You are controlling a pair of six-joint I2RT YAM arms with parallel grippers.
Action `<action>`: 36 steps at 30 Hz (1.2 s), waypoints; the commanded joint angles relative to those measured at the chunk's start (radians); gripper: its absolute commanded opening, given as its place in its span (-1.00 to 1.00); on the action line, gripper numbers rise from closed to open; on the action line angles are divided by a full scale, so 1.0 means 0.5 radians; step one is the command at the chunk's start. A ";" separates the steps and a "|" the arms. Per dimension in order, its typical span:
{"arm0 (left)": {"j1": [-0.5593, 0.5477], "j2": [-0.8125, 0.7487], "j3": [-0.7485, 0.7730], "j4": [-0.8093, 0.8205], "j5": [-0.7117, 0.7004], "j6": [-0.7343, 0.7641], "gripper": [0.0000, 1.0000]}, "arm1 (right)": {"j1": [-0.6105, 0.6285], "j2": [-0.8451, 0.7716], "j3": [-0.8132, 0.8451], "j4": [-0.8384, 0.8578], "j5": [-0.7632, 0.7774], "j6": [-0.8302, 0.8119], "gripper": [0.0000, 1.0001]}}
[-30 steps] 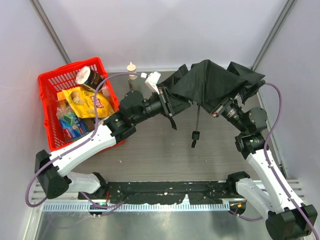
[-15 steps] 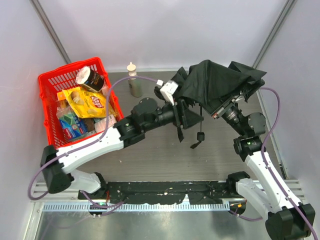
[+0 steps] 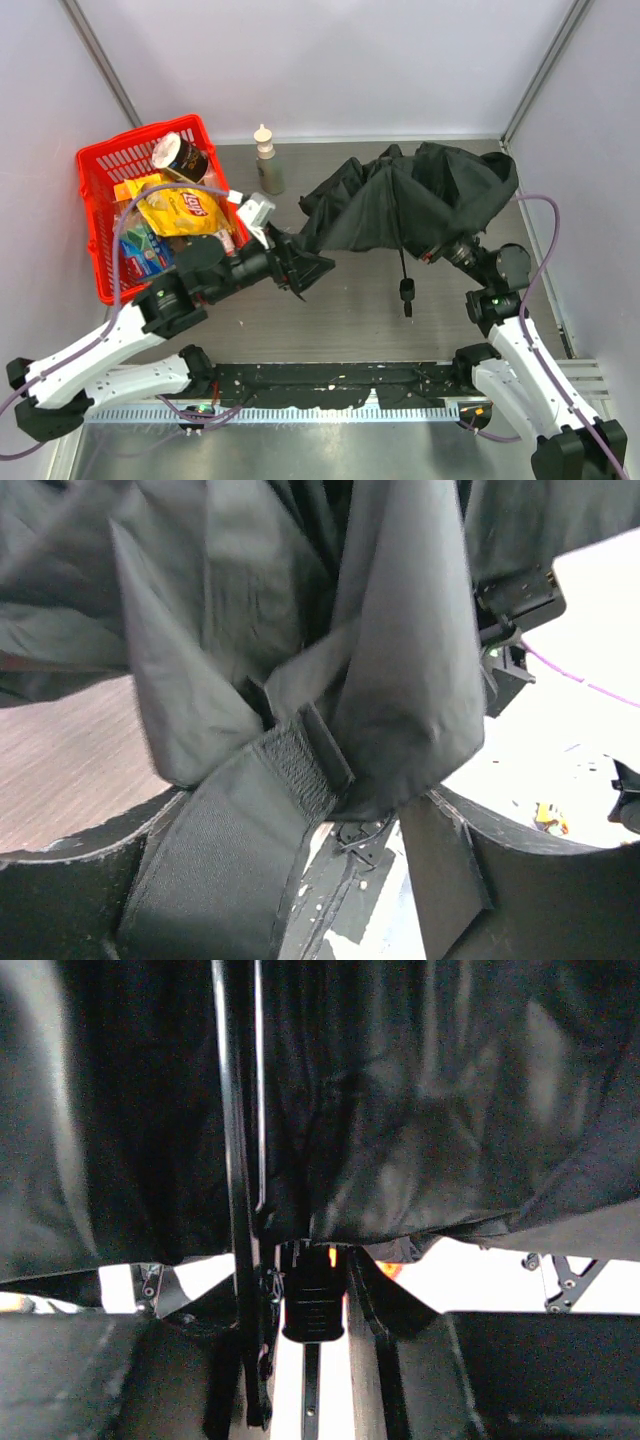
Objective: Put away the umbrella
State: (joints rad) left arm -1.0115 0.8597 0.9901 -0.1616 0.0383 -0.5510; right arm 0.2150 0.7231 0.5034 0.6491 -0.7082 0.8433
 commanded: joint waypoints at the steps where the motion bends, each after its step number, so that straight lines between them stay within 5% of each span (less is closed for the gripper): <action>1: 0.004 -0.259 -0.008 -0.125 0.076 0.243 0.45 | 0.003 -0.164 -0.175 0.394 -0.078 -0.541 -0.99; 7: 0.004 -0.482 0.029 -0.177 0.178 0.366 0.60 | 0.003 -0.069 -0.482 0.934 0.015 -0.756 -0.99; 13: 0.004 -0.511 0.093 -0.149 -0.643 0.166 0.78 | 0.003 0.161 -0.470 1.187 -0.004 -0.809 -0.99; 16: 0.004 -0.327 0.253 -0.122 -0.681 0.154 0.95 | 0.003 0.223 -0.436 1.471 -0.129 -0.700 -0.99; 23: 0.038 0.152 0.578 -0.043 -0.154 0.053 0.99 | 0.003 0.272 -0.341 1.782 -0.412 -0.315 -0.98; 32: 0.581 0.465 0.447 0.623 1.054 -0.490 0.99 | 0.009 0.235 -0.215 1.779 -0.605 -0.088 -0.99; 36: 0.581 0.578 0.382 0.826 1.139 -0.518 0.99 | 0.006 0.250 -0.200 1.782 -0.621 -0.061 -0.99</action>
State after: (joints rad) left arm -0.7174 1.1225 1.2068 0.0391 0.4225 -0.7433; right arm 0.2157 0.8635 0.3458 1.2465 -1.0073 0.7708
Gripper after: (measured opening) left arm 0.994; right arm 0.320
